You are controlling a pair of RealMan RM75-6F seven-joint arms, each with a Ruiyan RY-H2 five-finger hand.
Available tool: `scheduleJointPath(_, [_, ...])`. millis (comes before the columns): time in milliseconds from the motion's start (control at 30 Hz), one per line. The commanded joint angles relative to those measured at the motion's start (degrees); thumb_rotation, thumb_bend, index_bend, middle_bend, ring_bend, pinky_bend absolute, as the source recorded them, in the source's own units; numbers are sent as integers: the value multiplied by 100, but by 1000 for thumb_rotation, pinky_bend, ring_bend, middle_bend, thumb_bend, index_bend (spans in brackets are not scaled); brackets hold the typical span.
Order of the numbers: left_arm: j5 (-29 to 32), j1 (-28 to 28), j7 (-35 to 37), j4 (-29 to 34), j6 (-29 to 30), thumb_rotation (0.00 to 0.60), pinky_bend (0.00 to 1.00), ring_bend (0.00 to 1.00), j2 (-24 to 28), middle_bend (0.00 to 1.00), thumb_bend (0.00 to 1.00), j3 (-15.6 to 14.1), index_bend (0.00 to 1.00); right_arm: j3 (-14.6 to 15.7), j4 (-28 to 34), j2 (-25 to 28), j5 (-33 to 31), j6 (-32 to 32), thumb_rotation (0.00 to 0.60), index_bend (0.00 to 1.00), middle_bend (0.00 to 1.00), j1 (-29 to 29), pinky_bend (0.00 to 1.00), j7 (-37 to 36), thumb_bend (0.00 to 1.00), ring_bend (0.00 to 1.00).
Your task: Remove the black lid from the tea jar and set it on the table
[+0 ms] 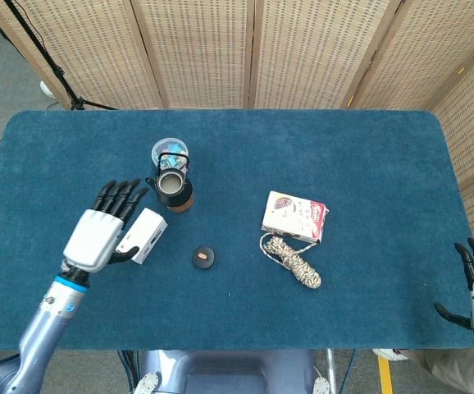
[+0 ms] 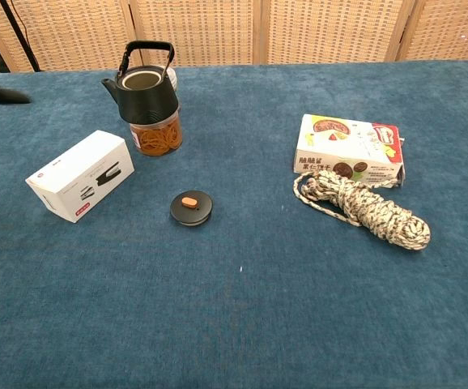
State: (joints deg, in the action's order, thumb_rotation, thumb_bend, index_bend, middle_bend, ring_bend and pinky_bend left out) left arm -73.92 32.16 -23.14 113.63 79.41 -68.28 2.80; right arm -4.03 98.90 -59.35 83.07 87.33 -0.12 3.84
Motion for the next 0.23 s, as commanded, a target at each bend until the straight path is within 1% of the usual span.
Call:
scheduleJointPath(33, [-335,-614,855,-204,406,600,0,0,462,0,136,-362,44,6,-4,5,35,23,600,0,0,-5,0,-27,0,0])
scheduleJointPath(233, [-618,-1398,1808,-972,891,600,0,0,608,0,136,-731,44,16,-34,-1,117,85,600,0,0,-20,0,-66,0,0])
